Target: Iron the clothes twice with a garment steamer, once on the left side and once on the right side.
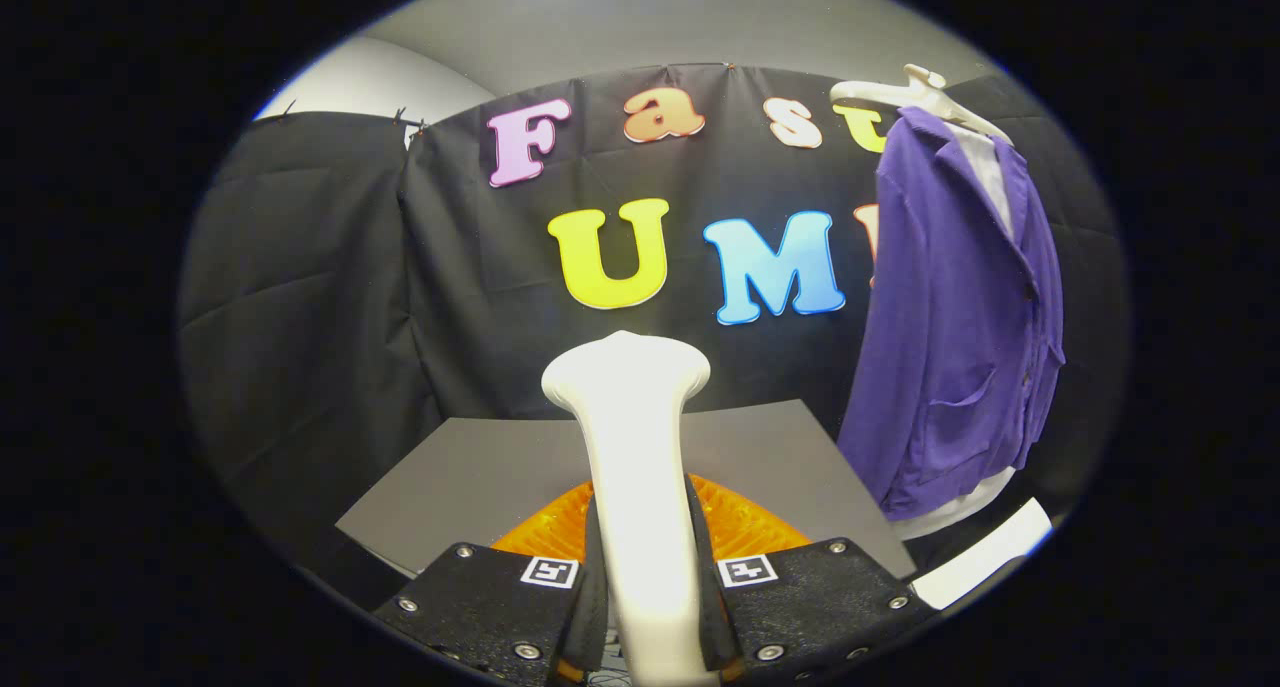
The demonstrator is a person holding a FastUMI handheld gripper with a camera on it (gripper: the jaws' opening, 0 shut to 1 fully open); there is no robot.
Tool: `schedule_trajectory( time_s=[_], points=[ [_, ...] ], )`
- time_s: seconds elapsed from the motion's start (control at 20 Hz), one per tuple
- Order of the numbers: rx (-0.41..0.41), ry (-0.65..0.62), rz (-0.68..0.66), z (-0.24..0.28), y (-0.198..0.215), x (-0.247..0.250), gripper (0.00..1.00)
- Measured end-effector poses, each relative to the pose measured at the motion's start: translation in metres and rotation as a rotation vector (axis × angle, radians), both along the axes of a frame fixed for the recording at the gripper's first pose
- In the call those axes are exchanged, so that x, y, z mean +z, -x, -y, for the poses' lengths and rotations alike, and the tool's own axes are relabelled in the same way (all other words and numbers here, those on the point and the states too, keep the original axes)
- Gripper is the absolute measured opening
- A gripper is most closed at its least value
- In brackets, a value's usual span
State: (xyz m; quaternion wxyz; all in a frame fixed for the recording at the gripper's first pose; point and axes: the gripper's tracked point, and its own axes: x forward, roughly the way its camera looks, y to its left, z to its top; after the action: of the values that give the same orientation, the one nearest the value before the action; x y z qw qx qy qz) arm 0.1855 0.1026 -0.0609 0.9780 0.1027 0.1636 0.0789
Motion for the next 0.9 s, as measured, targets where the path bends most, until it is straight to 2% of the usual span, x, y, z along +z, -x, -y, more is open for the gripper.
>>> schedule_trajectory(
  time_s=[0.1, 0.25, 0.55, 0.9],
  points=[
    [0.02, 0.028, 0.027, 0.024, 0.019, 0.004, 0.37],
    [-0.002, 0.057, 0.077, 0.069, 0.038, 0.013, 0.37],
    [0.025, -0.002, 0.128, 0.136, 0.085, 0.014, 0.37],
    [0.072, 0.058, 0.144, 0.183, 0.149, 0.0, 0.37]
  ],
)
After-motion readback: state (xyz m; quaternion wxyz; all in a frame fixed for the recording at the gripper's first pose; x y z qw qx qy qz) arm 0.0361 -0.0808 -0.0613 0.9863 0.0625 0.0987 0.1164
